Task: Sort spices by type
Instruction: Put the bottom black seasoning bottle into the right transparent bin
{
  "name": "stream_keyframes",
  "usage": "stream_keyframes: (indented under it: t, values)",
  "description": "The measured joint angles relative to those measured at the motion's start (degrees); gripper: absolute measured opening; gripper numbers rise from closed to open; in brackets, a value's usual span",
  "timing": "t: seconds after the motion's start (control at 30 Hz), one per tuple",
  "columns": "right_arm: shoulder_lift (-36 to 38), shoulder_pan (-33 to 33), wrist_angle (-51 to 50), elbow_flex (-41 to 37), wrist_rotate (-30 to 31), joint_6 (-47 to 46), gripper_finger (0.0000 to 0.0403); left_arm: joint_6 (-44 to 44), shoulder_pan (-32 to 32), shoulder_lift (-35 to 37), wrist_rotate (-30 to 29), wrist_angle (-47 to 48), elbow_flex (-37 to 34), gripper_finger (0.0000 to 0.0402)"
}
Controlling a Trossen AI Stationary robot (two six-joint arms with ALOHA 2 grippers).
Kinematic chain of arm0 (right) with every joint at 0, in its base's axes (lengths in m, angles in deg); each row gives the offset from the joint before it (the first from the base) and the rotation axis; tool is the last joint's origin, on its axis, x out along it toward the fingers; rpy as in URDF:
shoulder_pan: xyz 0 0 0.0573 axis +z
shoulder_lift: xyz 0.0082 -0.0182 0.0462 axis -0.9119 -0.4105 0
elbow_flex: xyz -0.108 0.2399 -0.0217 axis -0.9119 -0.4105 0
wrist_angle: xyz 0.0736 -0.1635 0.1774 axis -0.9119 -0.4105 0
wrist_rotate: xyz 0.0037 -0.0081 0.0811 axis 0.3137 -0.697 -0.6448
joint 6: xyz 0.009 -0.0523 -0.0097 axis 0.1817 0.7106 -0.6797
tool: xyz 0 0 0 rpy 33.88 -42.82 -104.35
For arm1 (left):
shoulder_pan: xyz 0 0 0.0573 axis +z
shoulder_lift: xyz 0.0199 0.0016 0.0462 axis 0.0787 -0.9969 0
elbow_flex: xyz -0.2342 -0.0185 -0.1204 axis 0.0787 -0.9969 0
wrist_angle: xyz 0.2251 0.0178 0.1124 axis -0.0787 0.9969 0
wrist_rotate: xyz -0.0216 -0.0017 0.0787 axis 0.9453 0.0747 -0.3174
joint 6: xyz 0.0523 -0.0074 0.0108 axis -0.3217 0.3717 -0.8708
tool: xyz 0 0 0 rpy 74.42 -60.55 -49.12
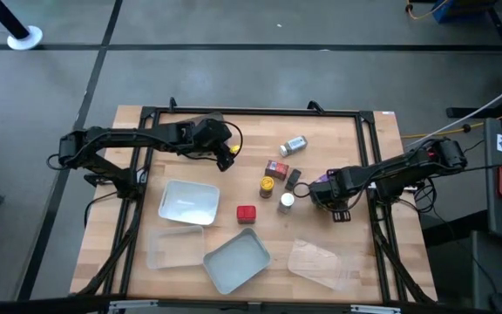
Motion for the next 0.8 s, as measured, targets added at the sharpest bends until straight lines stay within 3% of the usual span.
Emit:
stream_keyframes:
  t: [0.63,0.8]
  values:
    - [-2.64,0.00,4.50,-1.82,-2.48,-3.75,0.0223,0.00,0.00,0.00,0.00,-0.02,0.00,0.0210]
    - [-2.49,0.00,4.76,-1.80,-3.13,-3.75,0.0195,0.00,0.00,0.00,0.02,-1.56,-0.01,0.0210]
